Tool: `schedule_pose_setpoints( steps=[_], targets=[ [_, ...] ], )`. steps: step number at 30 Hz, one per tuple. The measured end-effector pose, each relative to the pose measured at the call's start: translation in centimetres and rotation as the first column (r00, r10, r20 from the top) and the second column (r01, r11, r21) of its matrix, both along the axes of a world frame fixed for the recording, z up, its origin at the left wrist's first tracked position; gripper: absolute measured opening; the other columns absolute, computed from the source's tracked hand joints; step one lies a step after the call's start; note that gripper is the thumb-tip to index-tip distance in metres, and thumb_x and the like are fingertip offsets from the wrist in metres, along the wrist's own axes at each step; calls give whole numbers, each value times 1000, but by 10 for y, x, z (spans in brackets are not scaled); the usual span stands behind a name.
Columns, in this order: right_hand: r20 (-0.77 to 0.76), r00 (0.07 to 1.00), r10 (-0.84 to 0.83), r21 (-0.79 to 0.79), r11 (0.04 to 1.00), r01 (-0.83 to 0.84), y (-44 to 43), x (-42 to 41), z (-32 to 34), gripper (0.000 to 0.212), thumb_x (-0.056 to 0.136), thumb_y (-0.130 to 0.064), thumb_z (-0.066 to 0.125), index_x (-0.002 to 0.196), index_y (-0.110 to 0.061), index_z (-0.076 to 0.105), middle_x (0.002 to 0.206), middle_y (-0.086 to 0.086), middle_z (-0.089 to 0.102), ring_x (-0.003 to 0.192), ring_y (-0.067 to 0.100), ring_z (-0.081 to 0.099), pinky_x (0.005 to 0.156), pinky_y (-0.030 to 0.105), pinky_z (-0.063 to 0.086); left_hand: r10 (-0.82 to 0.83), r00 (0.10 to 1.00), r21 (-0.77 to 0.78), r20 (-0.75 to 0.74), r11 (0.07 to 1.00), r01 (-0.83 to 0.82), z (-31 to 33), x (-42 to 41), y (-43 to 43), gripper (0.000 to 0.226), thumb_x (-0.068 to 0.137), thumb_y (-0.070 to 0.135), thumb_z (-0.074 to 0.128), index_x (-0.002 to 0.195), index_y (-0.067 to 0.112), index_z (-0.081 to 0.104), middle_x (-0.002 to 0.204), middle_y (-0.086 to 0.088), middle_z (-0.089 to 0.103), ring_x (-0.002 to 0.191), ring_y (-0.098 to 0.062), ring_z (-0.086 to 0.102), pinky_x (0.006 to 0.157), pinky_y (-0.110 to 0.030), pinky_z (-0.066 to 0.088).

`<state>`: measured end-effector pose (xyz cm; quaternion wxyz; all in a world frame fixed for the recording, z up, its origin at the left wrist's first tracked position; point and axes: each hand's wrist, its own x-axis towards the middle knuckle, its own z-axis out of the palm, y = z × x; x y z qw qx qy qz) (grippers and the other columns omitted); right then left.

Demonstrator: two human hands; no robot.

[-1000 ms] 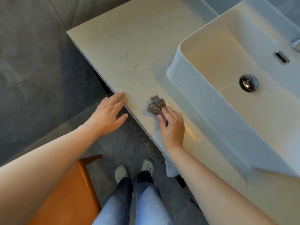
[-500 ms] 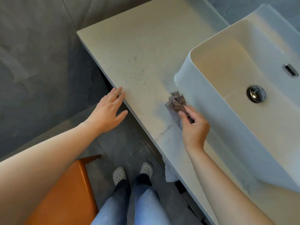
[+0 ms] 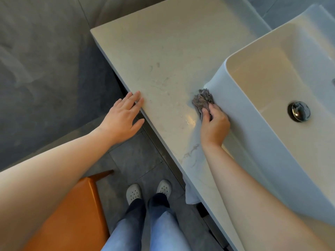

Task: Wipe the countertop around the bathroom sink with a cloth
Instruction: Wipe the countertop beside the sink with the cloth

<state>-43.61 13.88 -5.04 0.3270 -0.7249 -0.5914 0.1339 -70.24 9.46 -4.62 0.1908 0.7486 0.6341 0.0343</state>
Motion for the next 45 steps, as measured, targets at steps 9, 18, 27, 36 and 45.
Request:
schedule_pose_setpoints(
  steps=[9,18,27,36,45],
  targets=[
    [-26,991,133,-64,989,-135,-52,-24,-2,31,88,-17,64,118,-9,65,119,6,66,111,23,57,97,26,38,-6,999,11,54,1000,5,3,-3,1,65,95,39,43,149,12,20,158,-7,10,146,-25,6,118,-44,16],
    [-283,917,281,-189,921,-341,-110,-45,24,29,80,-12,73,108,-20,71,107,-18,63,104,0,59,94,22,46,-46,994,1,95,999,46,6,-14,7,59,97,39,40,148,15,25,159,-2,11,146,-20,8,119,-38,10],
    [-120,989,-81,-74,995,72,-40,31,19,28,87,-13,64,114,-8,68,115,6,68,109,19,62,98,31,46,-31,994,-9,109,999,32,5,-13,5,60,96,39,39,149,15,23,159,-1,8,146,-18,4,119,-38,8],
    [106,994,-42,-20,999,44,-40,4,-15,35,94,-19,53,125,-2,58,131,13,57,117,34,51,103,38,35,-43,993,-1,106,999,43,3,-12,5,61,96,40,40,149,15,22,159,-2,8,146,-20,3,119,-40,10],
    [93,996,16,-26,1000,-14,15,-44,-17,37,94,-22,52,124,-3,59,130,12,59,117,33,51,102,40,38,-64,994,6,91,998,64,-2,-16,5,60,96,41,39,149,16,22,159,-2,9,146,-21,5,119,-41,11]
  ],
)
